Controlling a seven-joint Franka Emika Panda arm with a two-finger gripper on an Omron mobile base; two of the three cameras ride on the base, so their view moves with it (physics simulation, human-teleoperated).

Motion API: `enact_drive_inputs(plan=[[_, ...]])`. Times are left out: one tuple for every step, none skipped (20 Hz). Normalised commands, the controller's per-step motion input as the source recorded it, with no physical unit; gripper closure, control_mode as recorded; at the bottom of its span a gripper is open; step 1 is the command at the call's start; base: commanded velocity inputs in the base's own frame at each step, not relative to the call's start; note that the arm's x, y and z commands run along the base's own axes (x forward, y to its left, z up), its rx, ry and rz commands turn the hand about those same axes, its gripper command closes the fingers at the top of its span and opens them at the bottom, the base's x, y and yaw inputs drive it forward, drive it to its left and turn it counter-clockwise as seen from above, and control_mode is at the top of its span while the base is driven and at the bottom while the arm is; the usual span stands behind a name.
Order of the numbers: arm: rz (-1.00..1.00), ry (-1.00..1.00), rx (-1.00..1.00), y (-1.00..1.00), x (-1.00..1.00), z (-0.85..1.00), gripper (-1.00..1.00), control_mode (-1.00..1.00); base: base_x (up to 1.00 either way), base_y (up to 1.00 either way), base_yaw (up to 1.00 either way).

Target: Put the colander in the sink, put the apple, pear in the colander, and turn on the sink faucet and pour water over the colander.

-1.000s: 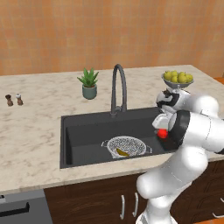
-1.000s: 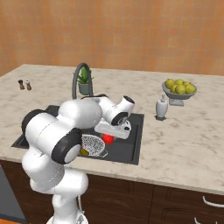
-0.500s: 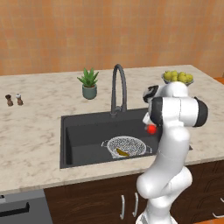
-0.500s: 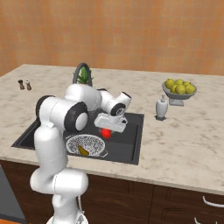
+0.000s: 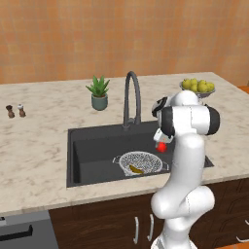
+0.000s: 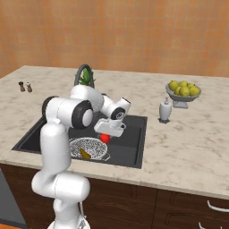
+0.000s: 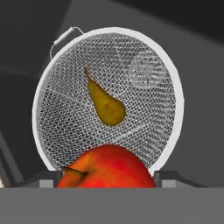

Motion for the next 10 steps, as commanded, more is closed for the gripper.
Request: enact_drive_inputs(plan=[[0.14, 0.0, 0.05, 0.16, 0.1, -0.32, 1.0, -1.0, 0.0, 0.0, 0.0], [0.13, 0.0, 0.05, 0.16, 0.11, -0.31, 1.0, -1.0, 0.0, 0.0, 0.0], [0.11, 0.0, 0.02, 0.25, 0.12, -0.29, 1.0, -1.0, 0.0, 0.0, 0.0], [0.09, 0.0, 0.01, 0.27, 0.09, -0.28, 1.0, -1.0, 0.0, 0.0, 0.0], [0.06, 0.0, 0.01, 0.29, 0.03, -0.31, 1.0, -1.0, 0.0, 0.0, 0.0], [0.03, 0.0, 0.02, 0.22, 0.0, -0.3, 1.0, -1.0, 0.0, 0.0, 0.0], [0.0, 0.0, 0.03, 0.18, 0.0, -0.3, 1.0, -1.0, 0.0, 0.0, 0.0], [0.0, 0.0, 0.01, 0.16, 0.0, -0.3, 1.0, -1.0, 0.0, 0.0, 0.0], [0.0, 0.0, 0.0, 0.24, 0.0, -0.31, 1.0, -1.0, 0.0, 0.0, 0.0], [0.0, 0.0, 0.0, 0.19, 0.0, -0.3, 1.0, -1.0, 0.0, 0.0, 0.0]])
